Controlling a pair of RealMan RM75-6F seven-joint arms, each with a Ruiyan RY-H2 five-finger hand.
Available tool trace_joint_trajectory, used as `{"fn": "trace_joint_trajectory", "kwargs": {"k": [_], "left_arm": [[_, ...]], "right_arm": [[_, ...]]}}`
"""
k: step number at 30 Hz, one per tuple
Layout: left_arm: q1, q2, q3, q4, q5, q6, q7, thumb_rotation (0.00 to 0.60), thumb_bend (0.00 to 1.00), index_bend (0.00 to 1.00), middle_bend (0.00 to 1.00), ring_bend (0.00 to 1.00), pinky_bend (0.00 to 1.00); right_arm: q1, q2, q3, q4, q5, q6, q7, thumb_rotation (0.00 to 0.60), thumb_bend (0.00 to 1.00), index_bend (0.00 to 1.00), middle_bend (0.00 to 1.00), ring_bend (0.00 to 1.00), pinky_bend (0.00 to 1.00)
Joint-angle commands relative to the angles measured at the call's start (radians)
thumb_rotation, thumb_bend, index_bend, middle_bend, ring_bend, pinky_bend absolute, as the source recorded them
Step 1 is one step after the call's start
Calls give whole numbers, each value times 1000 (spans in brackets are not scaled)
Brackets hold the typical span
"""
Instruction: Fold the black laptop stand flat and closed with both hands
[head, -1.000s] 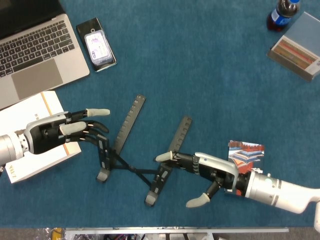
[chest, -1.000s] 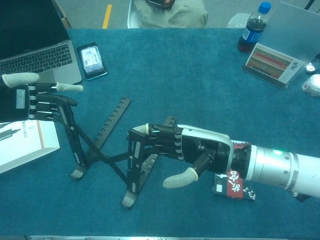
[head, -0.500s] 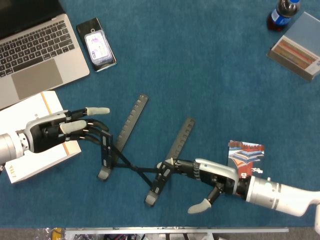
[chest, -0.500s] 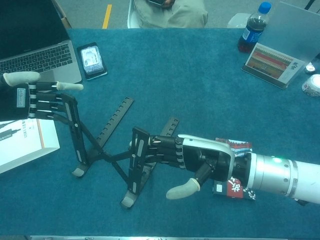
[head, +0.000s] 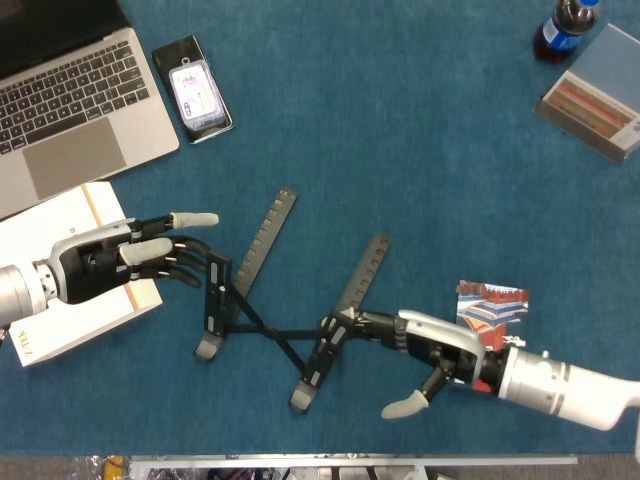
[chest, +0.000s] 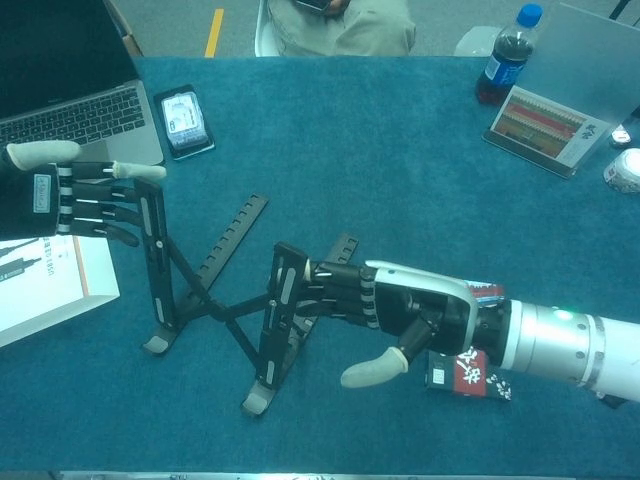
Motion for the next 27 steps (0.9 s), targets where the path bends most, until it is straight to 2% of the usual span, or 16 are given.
{"fn": "trace_joint_trajectory", "kwargs": {"k": [1,27], "left_arm": [[-2,1,0,0,0,-3,-1,399,246,112,295,258,268],[-7,16,-1,-1,-8,-16,-7,401,246,108,295,258,268]], "right_arm": [[-5,13,-5,-5,7,2,-8,600,75,134,82,0,26],[-31,38,-25,21,28,-27,-21,600,75,134,78,0,13]]}}
